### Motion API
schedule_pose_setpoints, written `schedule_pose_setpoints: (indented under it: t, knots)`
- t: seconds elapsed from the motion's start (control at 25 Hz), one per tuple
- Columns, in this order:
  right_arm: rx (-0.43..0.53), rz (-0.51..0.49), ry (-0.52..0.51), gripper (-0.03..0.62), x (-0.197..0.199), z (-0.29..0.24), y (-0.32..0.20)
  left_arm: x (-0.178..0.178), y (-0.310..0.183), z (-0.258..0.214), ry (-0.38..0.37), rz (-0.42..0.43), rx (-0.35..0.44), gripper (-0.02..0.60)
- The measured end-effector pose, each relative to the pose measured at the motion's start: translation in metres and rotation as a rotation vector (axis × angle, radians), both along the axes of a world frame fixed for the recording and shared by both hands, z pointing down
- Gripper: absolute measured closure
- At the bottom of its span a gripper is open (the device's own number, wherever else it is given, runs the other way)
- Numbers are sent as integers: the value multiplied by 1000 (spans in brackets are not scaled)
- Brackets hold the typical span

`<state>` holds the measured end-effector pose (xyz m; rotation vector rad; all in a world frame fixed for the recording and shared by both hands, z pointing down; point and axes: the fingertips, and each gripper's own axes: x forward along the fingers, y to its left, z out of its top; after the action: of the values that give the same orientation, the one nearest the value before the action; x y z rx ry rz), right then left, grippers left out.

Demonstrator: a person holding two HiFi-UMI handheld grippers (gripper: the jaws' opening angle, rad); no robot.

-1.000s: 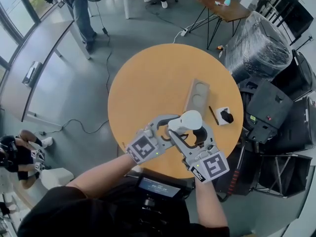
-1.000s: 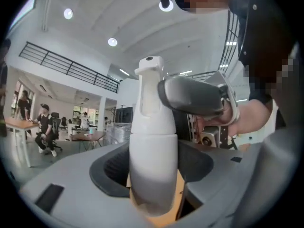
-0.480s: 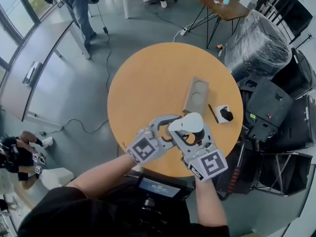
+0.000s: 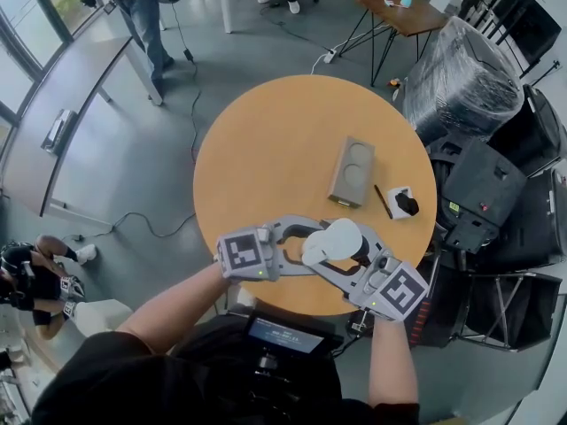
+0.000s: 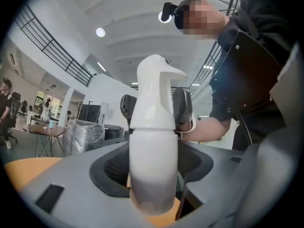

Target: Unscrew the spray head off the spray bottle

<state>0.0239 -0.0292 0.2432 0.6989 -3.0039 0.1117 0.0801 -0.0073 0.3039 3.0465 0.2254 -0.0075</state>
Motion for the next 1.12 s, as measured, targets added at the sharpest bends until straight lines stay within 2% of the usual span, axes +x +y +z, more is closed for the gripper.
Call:
schedule_pose_setpoints:
  t: [0.12, 0.28, 0.36, 0.68, 0.84, 0.92, 1.0, 1.12]
  knots:
    - [-10, -13, 5, 339, -1, 5, 3, -3, 3, 3, 2, 14, -7, 276]
    - [26, 40, 33, 325, -1, 11, -7, -4, -5, 9, -10, -32, 2, 275]
    - [35, 81, 46, 268, 0, 14, -14, -3, -12, 10, -10, -78, 8, 275]
    - [66, 353, 39, 253, 16, 15, -39, -2, -54, 13, -58, -409, 64, 275]
    - [69, 469, -5, 255, 17, 9, -49, 0, -62, 13, -71, -534, 113, 273]
    - [59, 522, -10, 264, 20, 10, -54, 4, -61, 13, -68, -567, 127, 273]
    - [51, 555, -32, 318, 25, 9, -56, 8, -58, 13, -55, -575, 124, 273]
    - [46, 532, -47, 330, 27, 10, -54, 11, -55, 14, -39, -550, 98, 273]
